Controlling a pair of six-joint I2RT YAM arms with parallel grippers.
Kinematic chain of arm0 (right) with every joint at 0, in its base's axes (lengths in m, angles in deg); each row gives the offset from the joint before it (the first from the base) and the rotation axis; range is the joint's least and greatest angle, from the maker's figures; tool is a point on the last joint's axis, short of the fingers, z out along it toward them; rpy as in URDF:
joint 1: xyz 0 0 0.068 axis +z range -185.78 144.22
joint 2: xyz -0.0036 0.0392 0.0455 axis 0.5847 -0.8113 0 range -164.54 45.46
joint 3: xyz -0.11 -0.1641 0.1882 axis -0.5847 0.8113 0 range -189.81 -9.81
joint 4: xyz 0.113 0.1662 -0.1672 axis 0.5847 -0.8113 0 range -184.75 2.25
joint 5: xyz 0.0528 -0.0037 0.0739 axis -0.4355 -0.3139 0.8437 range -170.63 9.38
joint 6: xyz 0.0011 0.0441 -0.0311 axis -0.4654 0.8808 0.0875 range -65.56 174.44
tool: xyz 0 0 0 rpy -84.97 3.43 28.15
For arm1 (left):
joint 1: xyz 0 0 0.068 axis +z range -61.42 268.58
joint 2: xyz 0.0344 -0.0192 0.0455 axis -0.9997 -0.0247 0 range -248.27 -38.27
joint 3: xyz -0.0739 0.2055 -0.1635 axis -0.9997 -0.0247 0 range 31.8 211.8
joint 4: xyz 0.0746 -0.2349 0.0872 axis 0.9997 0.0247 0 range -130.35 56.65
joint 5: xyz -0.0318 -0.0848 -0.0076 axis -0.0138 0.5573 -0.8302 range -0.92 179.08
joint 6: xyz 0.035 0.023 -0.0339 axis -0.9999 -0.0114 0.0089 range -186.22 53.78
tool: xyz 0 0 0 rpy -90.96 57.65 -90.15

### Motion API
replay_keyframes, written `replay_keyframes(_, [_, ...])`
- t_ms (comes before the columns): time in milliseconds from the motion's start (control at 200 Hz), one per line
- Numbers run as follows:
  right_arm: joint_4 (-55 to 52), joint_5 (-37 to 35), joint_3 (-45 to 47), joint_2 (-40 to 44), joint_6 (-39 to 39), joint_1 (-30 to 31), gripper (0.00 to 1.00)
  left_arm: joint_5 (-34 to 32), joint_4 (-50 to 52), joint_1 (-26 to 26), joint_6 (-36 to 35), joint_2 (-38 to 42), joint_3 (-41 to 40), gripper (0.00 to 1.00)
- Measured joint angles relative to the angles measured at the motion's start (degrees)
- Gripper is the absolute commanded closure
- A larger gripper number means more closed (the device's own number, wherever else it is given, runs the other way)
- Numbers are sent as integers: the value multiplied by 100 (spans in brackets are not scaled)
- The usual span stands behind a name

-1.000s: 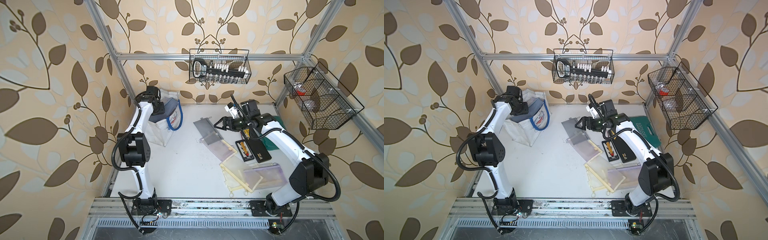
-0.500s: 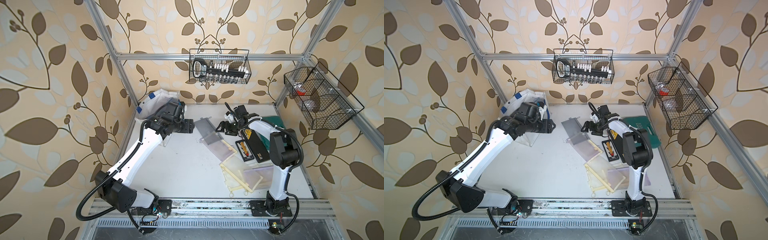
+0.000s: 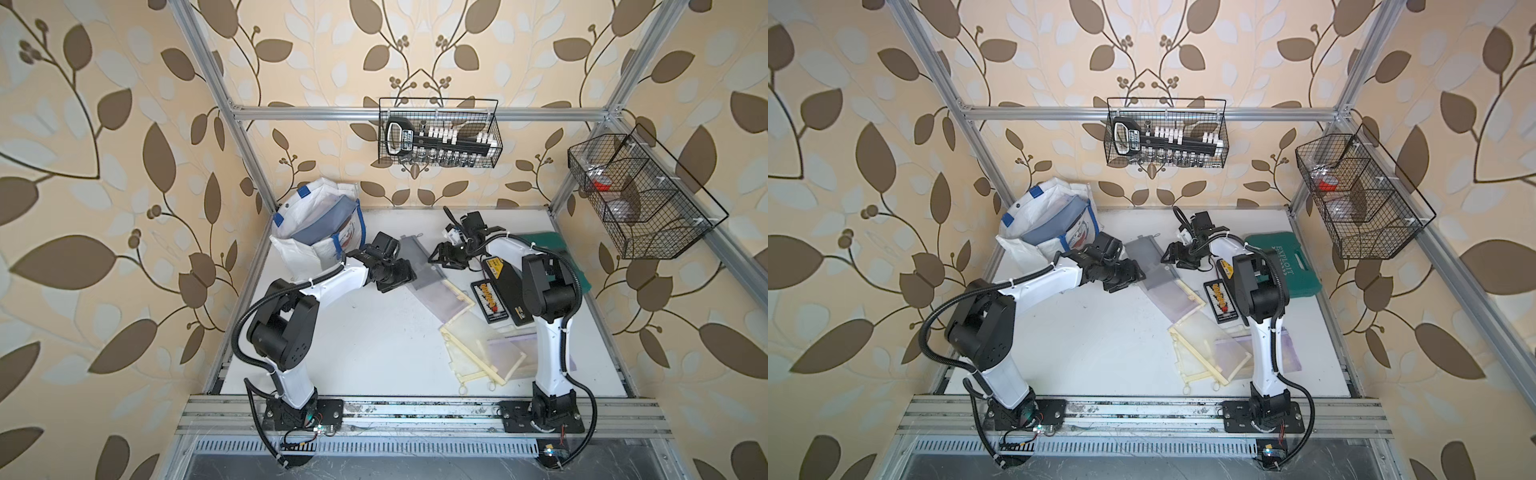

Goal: Put the pencil pouch into the canvas bag
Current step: Pick up the pencil pouch.

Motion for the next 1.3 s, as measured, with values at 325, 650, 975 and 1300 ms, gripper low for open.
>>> replay_keyframes(325, [328,153,120,-17,87,20,51,15,-870,544,839,-1628,1038,36])
replay_keyframes(650, [525,247,481,-17,188,72,77,190,-1679,529,1266,-2393,1602,70])
replay_keyframes(975, [509,238,608,361,149,76,60,271,-1897,492,955,-2149,1261,100])
replay_keyframes(1300, [72,-219,1427,2411,-122,81,11,367,-553,415,-367,52,885,100])
